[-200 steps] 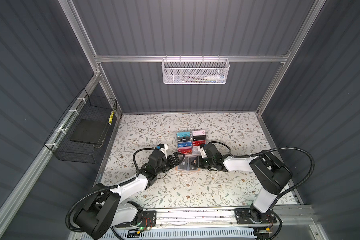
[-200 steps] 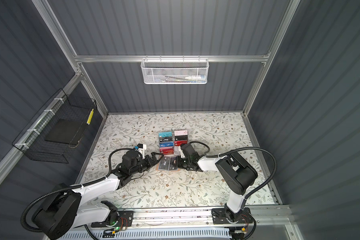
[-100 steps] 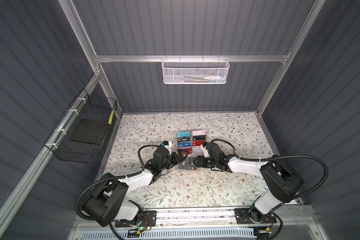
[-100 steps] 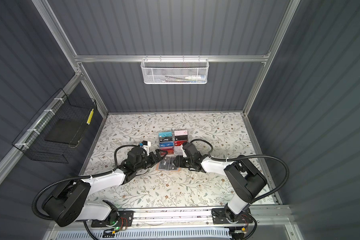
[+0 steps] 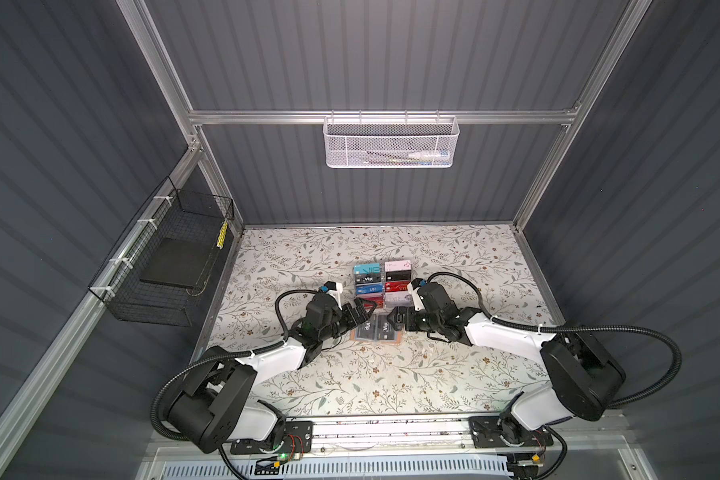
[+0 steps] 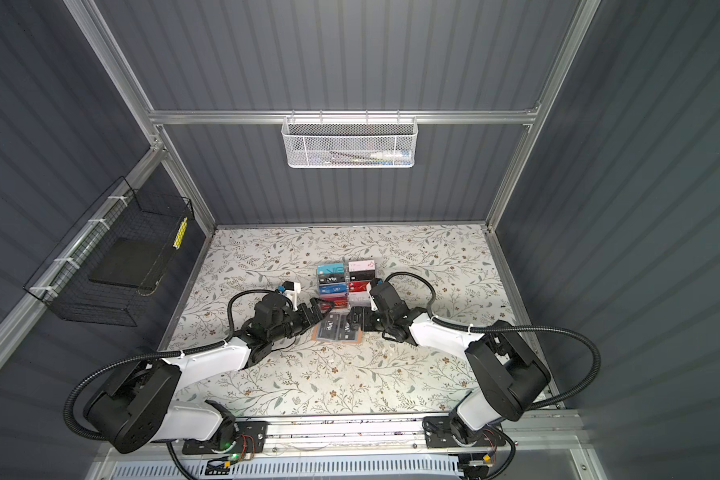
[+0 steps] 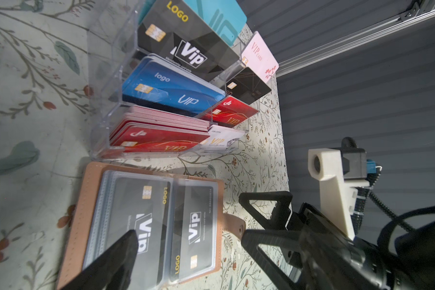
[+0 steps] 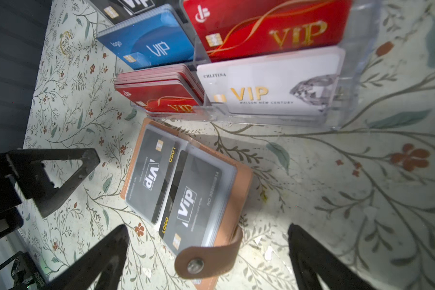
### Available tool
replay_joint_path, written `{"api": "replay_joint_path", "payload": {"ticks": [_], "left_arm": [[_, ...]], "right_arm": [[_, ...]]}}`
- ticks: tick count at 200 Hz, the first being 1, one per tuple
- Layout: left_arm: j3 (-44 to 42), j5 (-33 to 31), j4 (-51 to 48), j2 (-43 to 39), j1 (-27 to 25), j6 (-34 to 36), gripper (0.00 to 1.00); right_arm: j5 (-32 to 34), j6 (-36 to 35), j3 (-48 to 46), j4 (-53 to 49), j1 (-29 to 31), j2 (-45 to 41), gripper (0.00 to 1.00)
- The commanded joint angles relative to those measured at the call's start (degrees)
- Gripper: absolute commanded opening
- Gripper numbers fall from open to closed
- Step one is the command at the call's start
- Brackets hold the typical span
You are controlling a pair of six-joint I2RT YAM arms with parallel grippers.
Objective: Take the credit cards out of the card holder
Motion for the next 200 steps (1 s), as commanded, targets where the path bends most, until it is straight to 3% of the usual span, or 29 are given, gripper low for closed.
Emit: {"api": "replay_joint_path", "payload": {"ticks": [1,38,125,200], "left_arm": [[-0.9,-1.0,-1.6,-2.0,0.6,1.6,1.00],[-2.2,-0.5,-2.8,-3.7,2.3,1.7,1.00],[-4.0,0.8,-1.8,-4.5,3.1,1.0,1.00],[-5.5,0.6,-2.4,-5.4,3.8,1.4,1.00]], "right_arm": [[-1.1,0.2,2.2,1.9,-0.9,3.0,0.99],[-4.5,1.2,6.0,5.4,-1.0,9.5,0.99],[-5.9,0.8,17.1,4.3,-1.2,19.8,0.99],[-8.3,0.9,24.6,2.2,-1.7,24.3,0.99]]}}
